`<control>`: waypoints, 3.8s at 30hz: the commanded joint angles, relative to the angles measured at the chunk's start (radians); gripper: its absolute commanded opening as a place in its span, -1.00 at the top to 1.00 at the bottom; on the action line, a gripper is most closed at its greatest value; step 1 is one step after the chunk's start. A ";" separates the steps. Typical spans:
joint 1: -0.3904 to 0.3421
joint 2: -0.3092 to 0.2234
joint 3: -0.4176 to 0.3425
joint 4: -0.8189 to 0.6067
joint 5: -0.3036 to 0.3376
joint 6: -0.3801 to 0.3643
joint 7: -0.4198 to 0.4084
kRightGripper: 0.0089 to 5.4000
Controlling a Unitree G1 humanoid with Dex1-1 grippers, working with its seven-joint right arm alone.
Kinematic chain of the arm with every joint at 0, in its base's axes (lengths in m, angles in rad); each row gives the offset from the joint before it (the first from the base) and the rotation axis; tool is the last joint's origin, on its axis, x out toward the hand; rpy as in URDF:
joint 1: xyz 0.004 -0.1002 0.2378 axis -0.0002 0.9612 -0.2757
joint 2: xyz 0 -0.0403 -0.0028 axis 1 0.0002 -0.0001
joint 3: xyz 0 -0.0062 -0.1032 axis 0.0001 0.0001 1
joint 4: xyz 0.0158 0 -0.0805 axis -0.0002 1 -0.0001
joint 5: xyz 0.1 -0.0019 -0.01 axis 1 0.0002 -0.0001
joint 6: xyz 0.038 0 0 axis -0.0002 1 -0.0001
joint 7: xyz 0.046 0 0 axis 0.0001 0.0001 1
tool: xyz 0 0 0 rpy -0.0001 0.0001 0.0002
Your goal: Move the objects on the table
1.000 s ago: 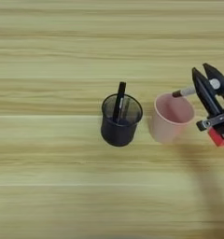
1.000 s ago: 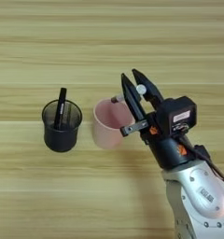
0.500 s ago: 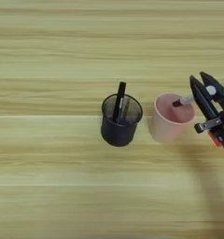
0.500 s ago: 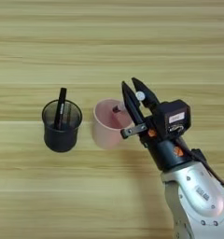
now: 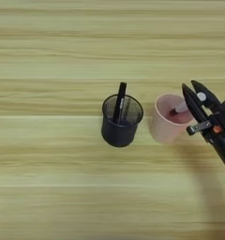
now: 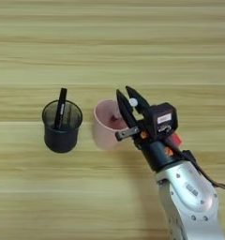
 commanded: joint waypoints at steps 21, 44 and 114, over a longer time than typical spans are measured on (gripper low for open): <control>-0.043 -0.015 0.008 0.012 -0.021 0.017 -0.006 0.73; -0.046 -0.014 0.006 0.015 -0.027 0.020 -0.006 0.05; -0.066 -0.096 -0.302 0.122 0.049 0.007 0.007 -0.99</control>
